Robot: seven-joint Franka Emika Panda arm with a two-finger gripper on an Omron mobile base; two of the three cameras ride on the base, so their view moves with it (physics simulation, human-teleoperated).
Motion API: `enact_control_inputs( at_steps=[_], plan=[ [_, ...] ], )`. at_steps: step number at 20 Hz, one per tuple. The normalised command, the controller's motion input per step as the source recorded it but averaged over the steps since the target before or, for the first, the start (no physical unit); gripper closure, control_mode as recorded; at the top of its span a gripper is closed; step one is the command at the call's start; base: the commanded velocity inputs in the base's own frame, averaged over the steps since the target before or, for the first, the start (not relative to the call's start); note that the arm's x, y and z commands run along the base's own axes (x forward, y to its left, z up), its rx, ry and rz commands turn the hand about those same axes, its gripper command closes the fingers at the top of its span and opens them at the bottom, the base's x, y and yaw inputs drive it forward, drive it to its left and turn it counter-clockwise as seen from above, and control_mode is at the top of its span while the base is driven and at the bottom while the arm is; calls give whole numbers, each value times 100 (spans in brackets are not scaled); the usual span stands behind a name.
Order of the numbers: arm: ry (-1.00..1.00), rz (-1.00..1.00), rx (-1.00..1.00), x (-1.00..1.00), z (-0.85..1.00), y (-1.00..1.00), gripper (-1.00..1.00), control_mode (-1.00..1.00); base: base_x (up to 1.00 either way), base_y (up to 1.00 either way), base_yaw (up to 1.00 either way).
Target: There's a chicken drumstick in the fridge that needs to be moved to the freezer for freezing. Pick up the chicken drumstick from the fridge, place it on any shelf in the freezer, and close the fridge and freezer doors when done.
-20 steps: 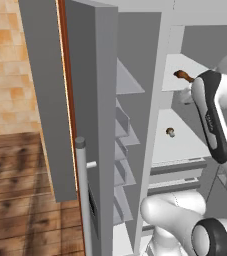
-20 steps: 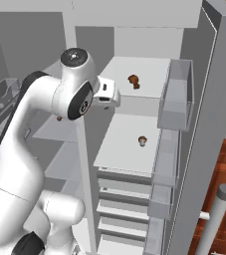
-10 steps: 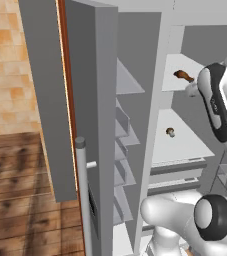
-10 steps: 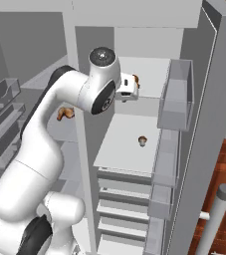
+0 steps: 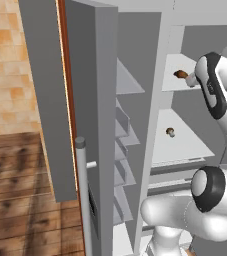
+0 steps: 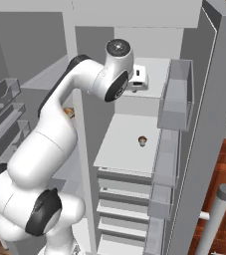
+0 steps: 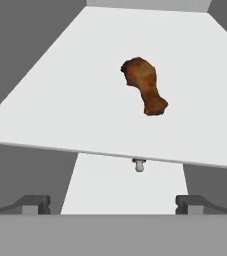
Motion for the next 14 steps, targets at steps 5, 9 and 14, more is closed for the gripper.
enact_control_inputs(
  at_steps=[5, 9, 14],
  plan=[
    [0, 2, 0, 46, 4, -31, -100, -100, 0, 0, 0],
    [0, 0, 0, 57, -1, -14, -100, -100, 0, 0, 0],
    [-4, 1, -3, 43, -15, 0, -100, -100, 0, 0, 0]
  ],
)
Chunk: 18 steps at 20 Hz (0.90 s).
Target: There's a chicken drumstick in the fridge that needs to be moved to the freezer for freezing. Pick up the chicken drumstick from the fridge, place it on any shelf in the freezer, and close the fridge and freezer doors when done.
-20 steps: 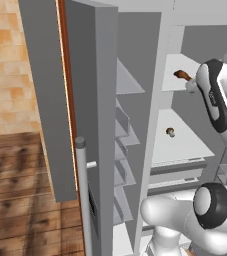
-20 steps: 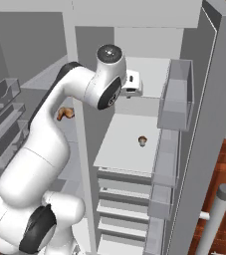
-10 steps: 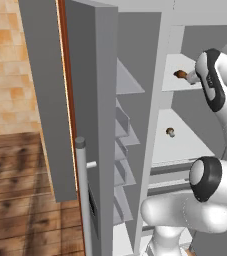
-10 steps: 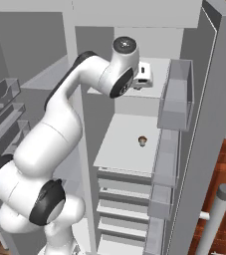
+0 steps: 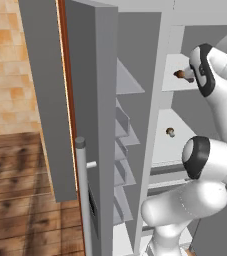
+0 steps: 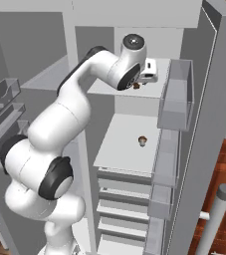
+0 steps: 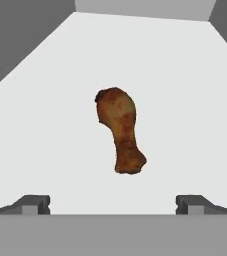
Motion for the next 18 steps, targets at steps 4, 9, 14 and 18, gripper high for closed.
enact_control_inputs(
  at_steps=[4, 9, 14, 18],
  plan=[
    [-3, 2, -2, 38, -26, 0, -100, -100, 0, 0, 0],
    [0, 0, 0, 40, -18, 0, -100, -100, 0, 0, 0],
    [0, 2, 0, 37, -8, 0, -100, -100, 0, 0, 0],
    [0, 7, 0, 22, 0, -3, -100, -100, 0, 0, 0]
  ],
)
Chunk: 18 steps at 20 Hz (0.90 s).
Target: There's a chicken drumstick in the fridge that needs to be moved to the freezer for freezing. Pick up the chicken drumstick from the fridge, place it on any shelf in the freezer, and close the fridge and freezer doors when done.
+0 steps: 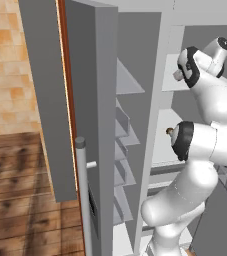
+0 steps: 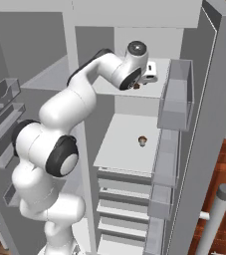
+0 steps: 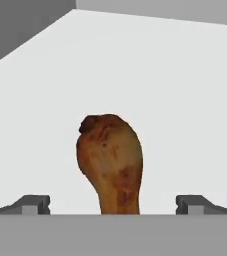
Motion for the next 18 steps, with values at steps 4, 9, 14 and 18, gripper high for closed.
enact_control_inputs(
  at_steps=[4, 9, 14, 18],
  plan=[
    [0, 10, 0, 10, -16, 0, -100, -100, 0, 0, 0],
    [0, 11, -6, 0, -74, 19, 100, -100, 0, 0, 0],
    [1, 9, -8, -11, -78, 33, 100, -100, 0, 0, 0],
    [0, 6, -3, -80, -30, 18, 100, -100, 0, 0, 0]
  ],
)
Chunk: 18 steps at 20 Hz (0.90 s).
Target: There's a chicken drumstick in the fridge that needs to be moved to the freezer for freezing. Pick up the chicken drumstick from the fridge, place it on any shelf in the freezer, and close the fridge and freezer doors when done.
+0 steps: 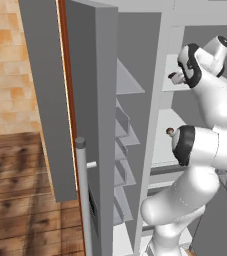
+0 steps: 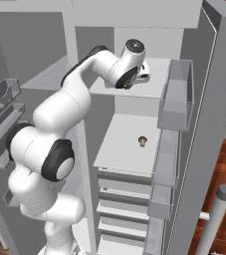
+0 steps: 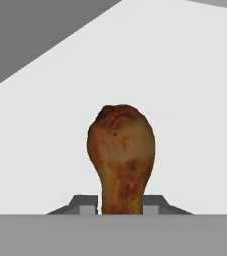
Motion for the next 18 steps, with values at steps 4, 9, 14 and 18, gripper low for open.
enact_control_inputs(
  at_steps=[4, 9, 14, 18],
  plan=[
    [4, 0, 0, -100, 1, -3, 100, -100, 0, 0, 0],
    [0, 0, 1, -100, 45, 14, 100, -100, 0, 0, 0],
    [-3, 0, 0, -100, 86, 36, 100, -100, 0, 0, 0],
    [0, 0, 3, -100, 49, 60, 100, -100, 0, 0, 0]
  ],
)
